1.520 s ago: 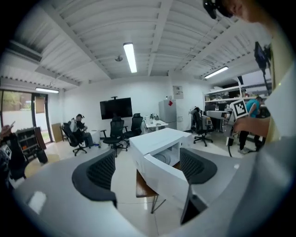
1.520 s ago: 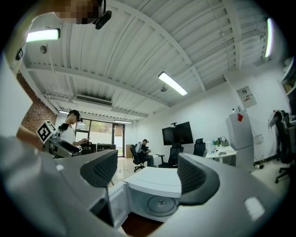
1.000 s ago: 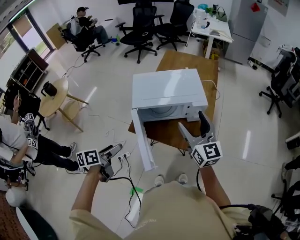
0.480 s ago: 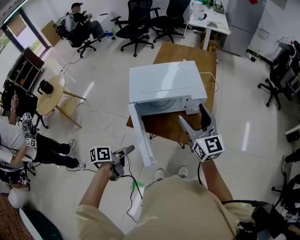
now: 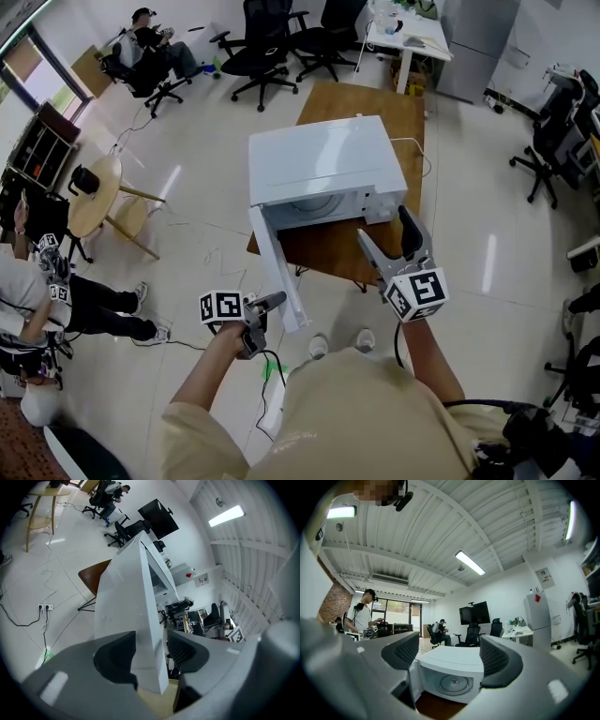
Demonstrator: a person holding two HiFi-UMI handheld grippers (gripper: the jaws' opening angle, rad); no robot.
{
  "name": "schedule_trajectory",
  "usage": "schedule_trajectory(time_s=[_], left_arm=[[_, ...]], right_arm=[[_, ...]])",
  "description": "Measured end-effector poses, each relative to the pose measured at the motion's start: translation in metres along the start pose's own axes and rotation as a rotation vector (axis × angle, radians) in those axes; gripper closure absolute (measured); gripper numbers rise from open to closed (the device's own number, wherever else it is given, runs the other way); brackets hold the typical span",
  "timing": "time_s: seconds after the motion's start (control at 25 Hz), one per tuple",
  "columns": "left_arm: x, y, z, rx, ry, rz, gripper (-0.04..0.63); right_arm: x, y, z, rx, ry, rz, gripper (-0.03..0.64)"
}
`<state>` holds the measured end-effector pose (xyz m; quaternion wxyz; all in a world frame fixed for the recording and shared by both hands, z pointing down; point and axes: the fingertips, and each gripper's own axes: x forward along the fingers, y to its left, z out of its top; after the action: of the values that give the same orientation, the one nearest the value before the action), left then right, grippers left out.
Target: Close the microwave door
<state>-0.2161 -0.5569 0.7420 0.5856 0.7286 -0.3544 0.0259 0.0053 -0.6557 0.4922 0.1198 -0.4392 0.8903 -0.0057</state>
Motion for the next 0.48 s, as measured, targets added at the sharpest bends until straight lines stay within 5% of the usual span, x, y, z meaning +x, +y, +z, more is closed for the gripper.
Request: schedule_trajectory(time_s=[0.48], left_arm=[[0.041,-0.01,0.005,-0.068,-0.11,-0.014,0.416]], right_arm=[[-0.005,-0.008,0.003,0.075,-0.009,-0.01,0.224]])
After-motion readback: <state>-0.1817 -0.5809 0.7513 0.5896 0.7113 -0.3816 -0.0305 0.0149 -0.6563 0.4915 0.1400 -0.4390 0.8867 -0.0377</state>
